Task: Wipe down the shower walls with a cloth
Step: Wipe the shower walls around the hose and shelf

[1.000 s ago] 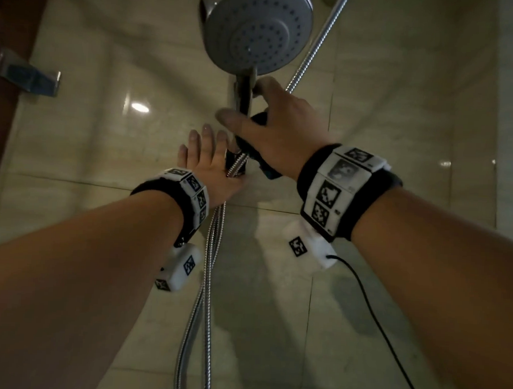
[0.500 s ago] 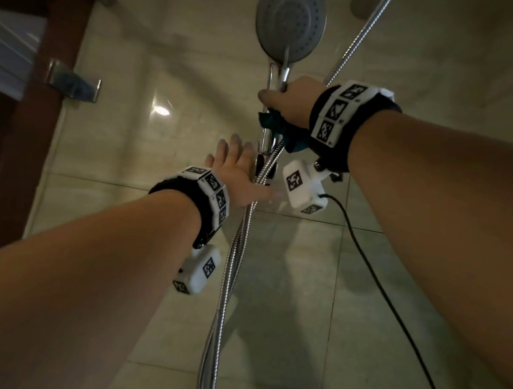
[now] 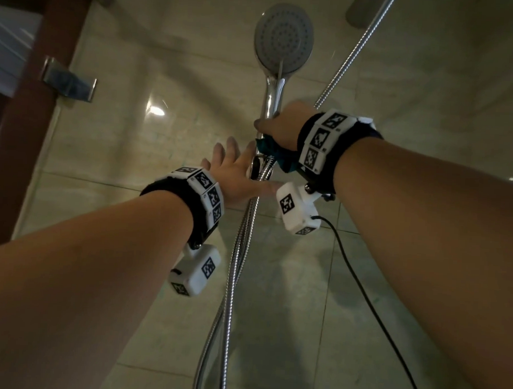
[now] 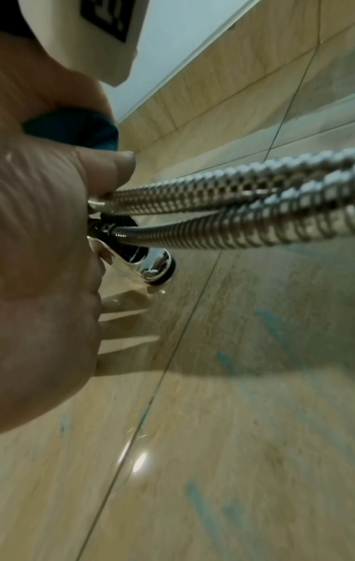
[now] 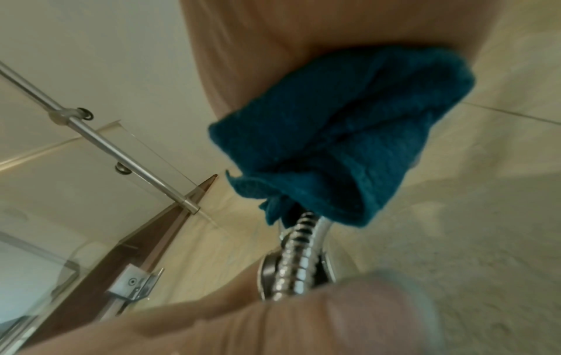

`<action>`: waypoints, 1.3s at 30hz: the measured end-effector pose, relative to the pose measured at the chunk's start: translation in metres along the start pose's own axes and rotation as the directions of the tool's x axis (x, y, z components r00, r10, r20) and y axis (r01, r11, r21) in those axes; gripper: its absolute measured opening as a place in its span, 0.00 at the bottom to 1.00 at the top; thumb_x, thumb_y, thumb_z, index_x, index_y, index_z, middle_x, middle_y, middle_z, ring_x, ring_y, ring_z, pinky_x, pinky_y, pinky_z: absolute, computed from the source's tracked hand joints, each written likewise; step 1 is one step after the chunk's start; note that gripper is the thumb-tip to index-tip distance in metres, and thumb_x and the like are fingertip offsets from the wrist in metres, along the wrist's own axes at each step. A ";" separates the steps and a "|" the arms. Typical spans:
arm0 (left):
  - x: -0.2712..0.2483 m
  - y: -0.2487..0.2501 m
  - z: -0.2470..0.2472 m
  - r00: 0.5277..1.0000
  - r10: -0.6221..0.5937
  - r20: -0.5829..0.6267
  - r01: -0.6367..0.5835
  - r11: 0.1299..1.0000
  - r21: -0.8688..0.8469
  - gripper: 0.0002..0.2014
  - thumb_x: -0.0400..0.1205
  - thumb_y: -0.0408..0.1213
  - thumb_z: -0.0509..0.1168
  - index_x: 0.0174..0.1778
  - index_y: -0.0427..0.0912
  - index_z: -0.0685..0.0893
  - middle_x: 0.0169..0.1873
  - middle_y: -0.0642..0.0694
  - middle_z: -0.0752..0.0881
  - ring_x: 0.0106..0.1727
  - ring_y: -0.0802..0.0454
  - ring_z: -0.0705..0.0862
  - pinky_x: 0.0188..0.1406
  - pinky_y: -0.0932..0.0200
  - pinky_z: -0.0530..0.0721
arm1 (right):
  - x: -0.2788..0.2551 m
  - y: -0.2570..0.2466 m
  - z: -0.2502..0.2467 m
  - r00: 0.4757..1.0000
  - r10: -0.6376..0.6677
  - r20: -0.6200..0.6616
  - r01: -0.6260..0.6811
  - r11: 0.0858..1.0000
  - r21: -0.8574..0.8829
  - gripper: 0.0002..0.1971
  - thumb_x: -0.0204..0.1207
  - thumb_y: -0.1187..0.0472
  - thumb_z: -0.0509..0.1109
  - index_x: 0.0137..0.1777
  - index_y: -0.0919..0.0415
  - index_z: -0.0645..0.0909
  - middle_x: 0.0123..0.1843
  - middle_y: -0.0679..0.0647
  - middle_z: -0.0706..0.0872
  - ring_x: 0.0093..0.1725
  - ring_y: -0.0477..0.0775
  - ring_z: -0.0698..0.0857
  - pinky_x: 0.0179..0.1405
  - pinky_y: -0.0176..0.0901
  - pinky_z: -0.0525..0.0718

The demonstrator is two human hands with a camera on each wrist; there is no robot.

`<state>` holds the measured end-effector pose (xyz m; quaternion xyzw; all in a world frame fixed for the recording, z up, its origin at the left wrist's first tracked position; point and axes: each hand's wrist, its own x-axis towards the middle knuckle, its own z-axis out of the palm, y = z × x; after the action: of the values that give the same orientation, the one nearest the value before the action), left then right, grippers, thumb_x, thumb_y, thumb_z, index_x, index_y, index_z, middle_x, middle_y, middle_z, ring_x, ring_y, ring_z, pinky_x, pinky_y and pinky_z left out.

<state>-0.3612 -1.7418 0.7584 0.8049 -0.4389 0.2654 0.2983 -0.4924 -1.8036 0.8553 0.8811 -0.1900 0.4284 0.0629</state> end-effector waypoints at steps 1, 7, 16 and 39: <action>0.001 -0.001 -0.001 1.000 0.003 0.007 -0.003 1.000 -0.010 0.66 0.62 0.91 0.53 0.91 0.62 0.34 0.91 0.42 0.31 0.90 0.36 0.30 0.88 0.27 0.38 | -0.001 0.000 -0.001 1.000 0.003 0.000 -0.003 1.000 0.021 0.23 0.86 0.39 0.65 0.55 0.62 0.81 0.54 0.58 0.84 0.51 0.58 0.84 0.48 0.46 0.78; -0.002 0.001 -0.002 1.000 0.004 0.012 -0.004 0.999 -0.050 0.56 0.71 0.86 0.54 0.90 0.69 0.37 0.91 0.43 0.32 0.90 0.36 0.30 0.87 0.28 0.36 | -0.007 0.007 -0.004 0.998 -0.052 0.031 0.051 0.999 0.017 0.24 0.88 0.41 0.63 0.55 0.63 0.85 0.48 0.54 0.85 0.52 0.57 0.88 0.38 0.40 0.79; 0.003 0.001 0.008 0.995 -0.014 -0.101 0.006 0.997 -0.080 0.47 0.69 0.81 0.39 0.88 0.73 0.52 0.92 0.46 0.40 0.91 0.37 0.37 0.87 0.27 0.41 | -0.011 0.022 -0.005 1.000 -0.002 0.025 -0.001 0.994 0.107 0.30 0.82 0.31 0.64 0.55 0.60 0.86 0.42 0.51 0.86 0.38 0.48 0.84 0.31 0.40 0.76; 0.002 -0.007 0.025 0.996 -0.034 -0.088 0.033 0.999 -0.007 0.60 0.72 0.83 0.57 0.91 0.59 0.32 0.88 0.52 0.24 0.87 0.47 0.22 0.86 0.37 0.26 | -0.009 0.190 0.005 0.870 0.479 -0.117 -0.235 0.611 0.756 0.21 0.89 0.55 0.56 0.78 0.58 0.76 0.66 0.56 0.79 0.73 0.63 0.80 0.69 0.52 0.80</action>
<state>-0.3505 -1.7575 0.7407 0.7989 -0.4126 0.2942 0.3240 -0.5672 -1.9769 0.8349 0.6984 -0.1684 0.6031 -0.3468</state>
